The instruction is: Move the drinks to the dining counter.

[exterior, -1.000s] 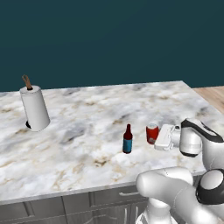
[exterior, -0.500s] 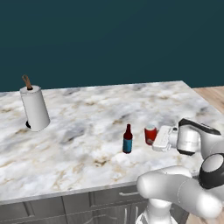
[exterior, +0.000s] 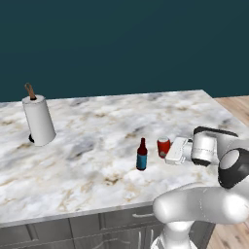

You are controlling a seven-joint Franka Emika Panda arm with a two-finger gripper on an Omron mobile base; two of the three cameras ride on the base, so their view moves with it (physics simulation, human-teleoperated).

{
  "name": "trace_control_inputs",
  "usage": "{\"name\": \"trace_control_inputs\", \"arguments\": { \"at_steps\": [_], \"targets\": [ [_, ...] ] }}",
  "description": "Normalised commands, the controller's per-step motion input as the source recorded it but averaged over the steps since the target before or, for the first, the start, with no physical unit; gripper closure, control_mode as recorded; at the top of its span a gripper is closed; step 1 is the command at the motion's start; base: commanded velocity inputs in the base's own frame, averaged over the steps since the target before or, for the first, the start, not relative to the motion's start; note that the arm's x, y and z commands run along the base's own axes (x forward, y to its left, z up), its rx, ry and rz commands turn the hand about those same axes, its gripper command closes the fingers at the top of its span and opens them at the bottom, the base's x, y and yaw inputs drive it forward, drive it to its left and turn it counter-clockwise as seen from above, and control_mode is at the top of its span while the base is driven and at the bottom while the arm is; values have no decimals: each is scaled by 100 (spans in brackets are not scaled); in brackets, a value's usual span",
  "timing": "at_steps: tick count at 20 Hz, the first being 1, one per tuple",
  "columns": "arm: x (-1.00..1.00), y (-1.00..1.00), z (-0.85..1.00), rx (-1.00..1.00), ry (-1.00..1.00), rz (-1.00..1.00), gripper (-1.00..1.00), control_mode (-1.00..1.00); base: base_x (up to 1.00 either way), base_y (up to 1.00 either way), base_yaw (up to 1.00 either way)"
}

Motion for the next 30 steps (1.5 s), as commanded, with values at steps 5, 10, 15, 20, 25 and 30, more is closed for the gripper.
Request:
{"name": "trace_control_inputs", "arguments": {
  "at_steps": [5,10,15,20,25,30],
  "targets": [
    [14,-11,-18,0,0,0,100,-100,0,0,0],
    [0,-18,-26,0,-1,0,100,-100,0,0,0],
    [5,-8,-30,0,-3,0,100,-100,0,0,0],
    [22,0,-23,0,0,0,100,-100,0,0,0],
    [27,0,-21,0,0,0,100,-100,0,0,0],
    [24,0,-29,0,0,0,100,-100,0,0,0]
  ]
}}
